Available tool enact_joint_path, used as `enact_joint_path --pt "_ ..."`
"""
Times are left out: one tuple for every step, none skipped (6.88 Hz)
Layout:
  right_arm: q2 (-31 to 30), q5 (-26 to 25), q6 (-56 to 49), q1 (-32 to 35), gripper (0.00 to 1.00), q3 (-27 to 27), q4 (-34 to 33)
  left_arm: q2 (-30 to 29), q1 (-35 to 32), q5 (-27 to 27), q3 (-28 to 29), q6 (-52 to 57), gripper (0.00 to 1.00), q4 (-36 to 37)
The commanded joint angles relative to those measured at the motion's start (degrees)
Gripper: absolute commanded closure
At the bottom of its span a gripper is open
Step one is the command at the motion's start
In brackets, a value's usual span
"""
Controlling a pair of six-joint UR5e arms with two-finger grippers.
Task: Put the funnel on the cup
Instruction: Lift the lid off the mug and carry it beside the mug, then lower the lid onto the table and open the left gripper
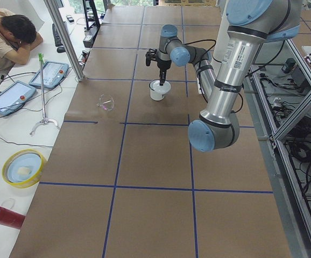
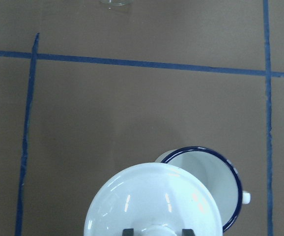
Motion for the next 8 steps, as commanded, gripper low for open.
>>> enact_joint_path --pt "0.0 0.0 0.0 0.0 0.00 0.0 0.0 7.2 0.1 -0.3 9.5 0.9 1.00 -19.4" --pt "0.0 0.0 0.0 0.0 0.00 -0.1 0.0 6.7 0.6 -0.3 15.8 0.9 1.00 -24.5" --pt "0.0 0.0 0.0 0.0 0.00 0.0 0.0 6.7 0.7 -0.3 18.6 1.1 1.00 -26.5" --pt "0.0 0.0 0.0 0.0 0.00 0.0 0.0 6.0 0.8 -0.3 19.9 1.1 1.00 -27.2" --pt "0.0 0.0 0.0 0.0 0.00 0.0 0.0 5.9 0.8 -0.3 20.2 1.1 1.00 -27.3" --pt "0.0 0.0 0.0 0.0 0.00 0.0 0.0 5.9 0.9 -0.3 20.6 1.3 1.00 -27.3" --pt "0.0 0.0 0.0 0.0 0.00 0.0 0.0 5.4 1.1 -0.3 20.9 1.1 1.00 -27.3" --pt "0.0 0.0 0.0 0.0 0.00 0.0 0.0 5.4 1.1 -0.3 20.8 1.2 1.00 -27.3"
